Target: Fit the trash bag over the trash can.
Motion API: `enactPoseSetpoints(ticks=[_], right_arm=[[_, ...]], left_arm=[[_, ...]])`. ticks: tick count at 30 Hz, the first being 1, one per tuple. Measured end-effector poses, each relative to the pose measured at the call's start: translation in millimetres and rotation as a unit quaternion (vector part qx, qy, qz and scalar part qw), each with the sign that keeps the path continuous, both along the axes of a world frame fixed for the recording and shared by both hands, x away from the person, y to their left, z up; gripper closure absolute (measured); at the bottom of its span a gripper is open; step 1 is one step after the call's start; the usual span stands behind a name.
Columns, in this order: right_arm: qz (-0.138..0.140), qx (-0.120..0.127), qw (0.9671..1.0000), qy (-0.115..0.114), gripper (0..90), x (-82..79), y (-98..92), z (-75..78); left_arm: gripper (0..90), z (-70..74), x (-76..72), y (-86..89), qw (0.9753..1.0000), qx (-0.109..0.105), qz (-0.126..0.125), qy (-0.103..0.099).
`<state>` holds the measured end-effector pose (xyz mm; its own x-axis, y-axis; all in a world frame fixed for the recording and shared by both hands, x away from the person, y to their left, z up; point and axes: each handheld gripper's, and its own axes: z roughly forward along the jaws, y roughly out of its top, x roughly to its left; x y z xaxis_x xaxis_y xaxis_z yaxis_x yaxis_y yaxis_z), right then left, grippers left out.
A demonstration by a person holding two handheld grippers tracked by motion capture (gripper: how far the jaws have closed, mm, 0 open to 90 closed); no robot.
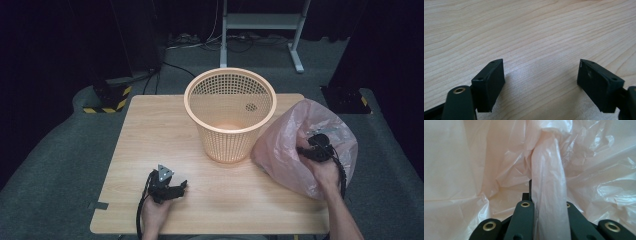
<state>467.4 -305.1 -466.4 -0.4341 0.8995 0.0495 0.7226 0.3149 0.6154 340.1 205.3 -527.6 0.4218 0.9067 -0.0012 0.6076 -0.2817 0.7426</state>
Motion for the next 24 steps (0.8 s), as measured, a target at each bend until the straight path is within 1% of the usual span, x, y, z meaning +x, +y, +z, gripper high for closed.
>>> enactPoseSetpoints(ticks=[3, 5, 7, 9, 13, 24], right_arm=[[-0.001, 0.007, 1.0000, -0.003, 88.1, -2.7, -2.8, 4.1], [0.000, 0.007, 1.0000, -0.005, 88.2, -4.1, -4.1, 6.5], [-0.002, 0.005, 0.9999, -0.011, 88.2, -5.6, -5.4, 9.7], [-0.004, 0.009, 0.9998, -0.015, 88.1, -6.6, -6.8, 12.0], [-0.003, 0.009, 0.9998, -0.017, 88.1, -8.6, -7.9, 16.7], [0.004, 0.018, 0.9996, -0.023, 88.1, -13.1, -11.3, 22.1]], left_arm=[[22.1, 0.0, 0.0, 0.0, 1.0000, 0.000, 0.000, 0.000], [22.1, 0.0, 0.0, 0.0, 1.0000, 0.000, 0.000, 0.000], [22.1, 0.0, 0.0, 0.1, 1.0000, 0.000, 0.000, 0.000], [22.0, 0.0, 0.1, 0.1, 1.0000, 0.000, -0.001, 0.000], [22.1, 0.0, 0.1, 0.1, 1.0000, 0.000, 0.000, 0.000], [22.1, 0.1, 0.1, 0.1, 1.0000, 0.001, -0.001, 0.000]])
